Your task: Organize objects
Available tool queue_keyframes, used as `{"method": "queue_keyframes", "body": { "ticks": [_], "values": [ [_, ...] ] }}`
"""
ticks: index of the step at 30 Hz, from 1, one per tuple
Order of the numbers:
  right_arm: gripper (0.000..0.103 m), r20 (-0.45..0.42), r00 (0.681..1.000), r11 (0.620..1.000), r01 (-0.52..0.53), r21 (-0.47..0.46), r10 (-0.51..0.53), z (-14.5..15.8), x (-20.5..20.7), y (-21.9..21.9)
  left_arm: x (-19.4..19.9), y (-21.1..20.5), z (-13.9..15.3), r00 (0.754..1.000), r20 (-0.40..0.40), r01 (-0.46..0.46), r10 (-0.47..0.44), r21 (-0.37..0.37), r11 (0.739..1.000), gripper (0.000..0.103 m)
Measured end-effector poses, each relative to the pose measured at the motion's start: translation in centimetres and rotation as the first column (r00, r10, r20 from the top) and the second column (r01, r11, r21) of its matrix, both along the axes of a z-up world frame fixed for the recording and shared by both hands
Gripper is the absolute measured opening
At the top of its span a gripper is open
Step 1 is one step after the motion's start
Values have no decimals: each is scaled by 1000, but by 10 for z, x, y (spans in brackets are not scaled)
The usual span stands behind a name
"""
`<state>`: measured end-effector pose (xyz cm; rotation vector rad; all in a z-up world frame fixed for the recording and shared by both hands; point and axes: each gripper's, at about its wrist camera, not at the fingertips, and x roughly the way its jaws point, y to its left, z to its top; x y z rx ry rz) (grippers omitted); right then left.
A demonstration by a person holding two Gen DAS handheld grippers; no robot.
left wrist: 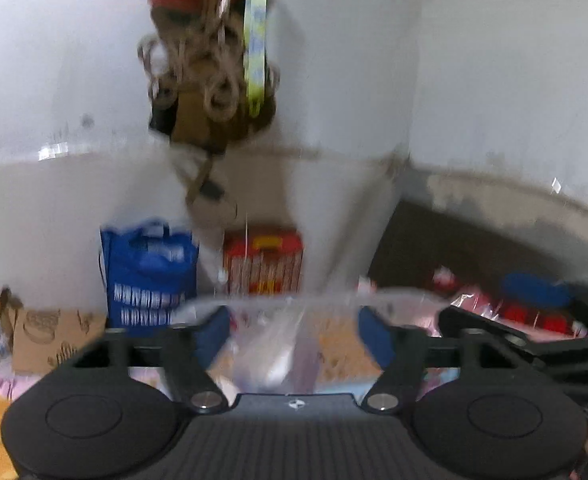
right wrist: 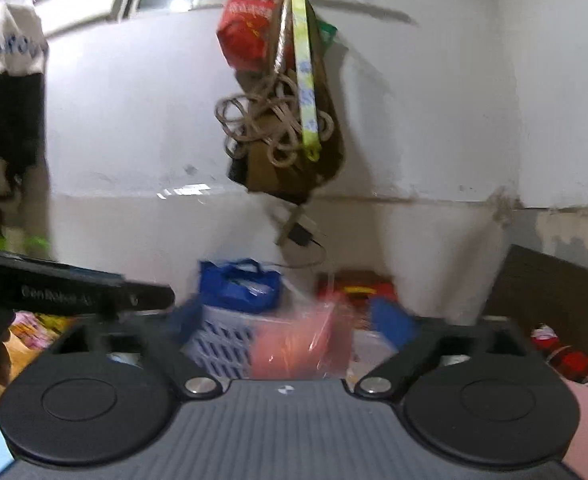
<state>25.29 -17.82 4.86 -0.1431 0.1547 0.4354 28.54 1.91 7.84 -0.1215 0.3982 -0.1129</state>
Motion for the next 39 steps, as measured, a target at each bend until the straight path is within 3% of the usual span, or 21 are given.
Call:
{"method": "queue_keyframes", "body": {
  "ticks": [2,5,9,13,15,23,32,35,39],
  "values": [
    [103,-3,1000,1000,17,-20,-17,-4,-7,-2,-2,5,-11,1000,-15,9,-9,-27,1000,76],
    [103,-2,1000,997,-17,79,17,-8,-33,-28,-31,15,-13,997,69,-20,23,-36,999,76],
    [103,-17,999,987,-30,155,33,-25,-74,-62,-88,26,-25,990,138,4,0,-31,1000,85],
    [103,-101,994,985,-26,170,43,-57,-92,-78,-118,32,-62,994,110,-4,8,-35,999,87],
    [103,-177,983,986,-14,169,44,-74,-90,-79,-119,34,-84,997,73,23,-18,-66,998,87],
    [103,-227,974,991,15,133,16,-96,-73,-67,-108,29,-123,998,1,67,-67,-57,996,87],
    [103,-275,961,990,34,134,4,-108,-73,-60,-112,26,-126,987,18,163,-162,-65,985,87],
    [103,-244,970,991,46,126,-14,-107,-78,-59,-113,22,-125,986,20,166,-165,-51,985,87],
    [90,-237,971,994,54,93,-30,-107,-79,-53,-112,14,-126,980,13,199,-199,-10,980,87]
  ]
}}
